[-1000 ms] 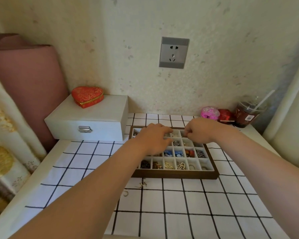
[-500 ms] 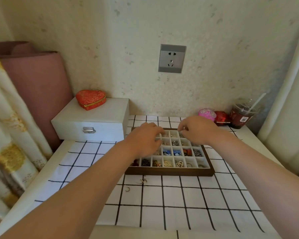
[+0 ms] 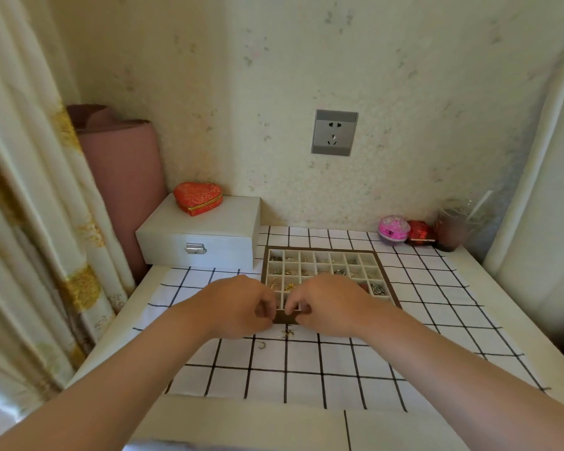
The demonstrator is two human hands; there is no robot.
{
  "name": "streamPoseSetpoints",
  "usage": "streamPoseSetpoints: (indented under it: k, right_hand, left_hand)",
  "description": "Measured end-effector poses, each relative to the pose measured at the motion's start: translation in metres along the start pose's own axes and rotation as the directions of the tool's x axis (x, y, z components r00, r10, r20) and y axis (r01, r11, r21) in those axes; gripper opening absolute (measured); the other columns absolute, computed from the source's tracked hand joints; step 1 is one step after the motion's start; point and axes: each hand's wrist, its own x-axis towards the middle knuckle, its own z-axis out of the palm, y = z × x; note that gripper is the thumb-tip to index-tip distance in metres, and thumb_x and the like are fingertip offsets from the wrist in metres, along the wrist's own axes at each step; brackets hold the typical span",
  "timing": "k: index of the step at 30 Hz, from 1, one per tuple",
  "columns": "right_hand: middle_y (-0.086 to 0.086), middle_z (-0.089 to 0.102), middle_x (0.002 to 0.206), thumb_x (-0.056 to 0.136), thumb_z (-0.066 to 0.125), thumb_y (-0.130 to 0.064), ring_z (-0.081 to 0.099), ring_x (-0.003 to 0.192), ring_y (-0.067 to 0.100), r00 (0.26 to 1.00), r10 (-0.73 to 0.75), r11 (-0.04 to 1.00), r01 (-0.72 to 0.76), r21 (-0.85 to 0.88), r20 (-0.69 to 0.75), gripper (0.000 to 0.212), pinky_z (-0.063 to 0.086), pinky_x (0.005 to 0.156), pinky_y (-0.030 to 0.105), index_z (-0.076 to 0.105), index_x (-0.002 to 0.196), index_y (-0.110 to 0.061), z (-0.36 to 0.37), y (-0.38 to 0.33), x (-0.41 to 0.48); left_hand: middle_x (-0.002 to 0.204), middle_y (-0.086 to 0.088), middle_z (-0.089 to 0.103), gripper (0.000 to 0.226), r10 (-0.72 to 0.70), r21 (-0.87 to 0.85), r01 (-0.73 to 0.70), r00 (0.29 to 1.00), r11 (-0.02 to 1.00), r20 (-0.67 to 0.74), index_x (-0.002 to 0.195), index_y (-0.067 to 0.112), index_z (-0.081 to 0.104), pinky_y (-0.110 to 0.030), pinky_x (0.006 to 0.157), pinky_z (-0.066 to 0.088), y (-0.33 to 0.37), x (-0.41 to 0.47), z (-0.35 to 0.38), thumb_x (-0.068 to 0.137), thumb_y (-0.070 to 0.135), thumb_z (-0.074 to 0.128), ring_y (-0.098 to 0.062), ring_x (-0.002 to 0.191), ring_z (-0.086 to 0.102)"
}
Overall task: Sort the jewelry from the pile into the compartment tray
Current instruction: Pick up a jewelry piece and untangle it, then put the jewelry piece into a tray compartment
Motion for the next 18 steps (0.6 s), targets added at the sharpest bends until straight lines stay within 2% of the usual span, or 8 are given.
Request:
streamPoseSetpoints:
  k: [2,6,8,11,15,18]
  right_hand:
    - [-0.015,0.069,0.102,0.094,0.061,-0.030,0.059,0.092,0.006,1.000,-0.009,1.000,0.008,-0.027,-0.026,0.026,0.047,0.077,0.026,0.071,0.116,-0.038,0.003,-0.004,-0.002]
    - [-0.017,0.060,0.086,0.095,0.060,-0.031,0.051,0.080,0.001,0.999,-0.052,0.998,0.052,-0.040,-0.005,0.027,0.041,0.069,0.022,0.070,0.119,-0.036,0.011,-0.009,-0.006]
    - [-0.015,0.067,0.097,0.096,0.059,-0.031,0.059,0.090,0.006,0.997,-0.070,0.997,0.071,-0.034,0.022,0.027,0.045,0.074,0.024,0.070,0.121,-0.035,0.016,-0.013,-0.007]
    - [-0.011,0.070,0.112,0.096,0.060,-0.032,0.062,0.103,0.009,0.996,-0.092,0.995,0.093,-0.040,0.022,0.028,0.052,0.085,0.029,0.069,0.122,-0.032,0.022,-0.016,-0.005]
    - [-0.013,0.070,0.109,0.094,0.061,-0.033,0.060,0.095,0.006,0.996,-0.090,0.996,0.091,-0.005,0.028,0.027,0.051,0.084,0.028,0.071,0.119,-0.032,0.028,-0.019,-0.002]
    - [-0.014,0.071,0.108,0.092,0.063,-0.032,0.059,0.091,0.001,0.998,-0.057,0.993,0.054,0.103,0.034,0.024,0.053,0.083,0.027,0.073,0.115,-0.034,0.029,-0.020,0.000]
  left_hand:
    - [0.096,0.019,0.068,0.015,-0.003,0.018,0.003,0.999,1.000,0.032,0.100,0.035,0.072,-0.019,0.077,0.047,-0.005,-0.007,0.005,0.087,0.036,0.066,0.000,0.090,0.061]
    - [0.100,0.020,0.066,0.025,-0.002,0.033,-0.001,0.998,0.999,0.070,0.111,0.037,0.071,-0.021,0.081,0.045,-0.010,-0.014,0.015,0.087,0.041,0.069,-0.001,0.093,0.058]
    - [0.101,0.020,0.065,0.025,-0.004,0.040,0.002,0.998,0.999,0.058,0.111,0.037,0.073,-0.020,0.076,0.042,-0.011,-0.014,0.019,0.086,0.042,0.069,-0.001,0.091,0.056]
    - [0.098,0.020,0.066,0.018,-0.006,0.041,0.005,1.000,0.999,0.027,0.102,0.036,0.077,-0.017,0.070,0.036,-0.010,-0.013,0.022,0.085,0.041,0.071,-0.001,0.089,0.056]
    - [0.099,0.018,0.068,0.014,-0.024,0.016,0.023,0.999,1.000,0.025,0.096,0.033,0.077,-0.021,0.076,0.041,-0.009,-0.014,0.023,0.086,0.039,0.070,-0.003,0.093,0.060]
    - [0.100,0.015,0.068,0.016,-0.029,0.043,0.028,0.999,0.999,0.024,0.098,0.033,0.075,-0.025,0.080,0.048,-0.010,-0.015,0.023,0.090,0.040,0.063,-0.006,0.092,0.061]
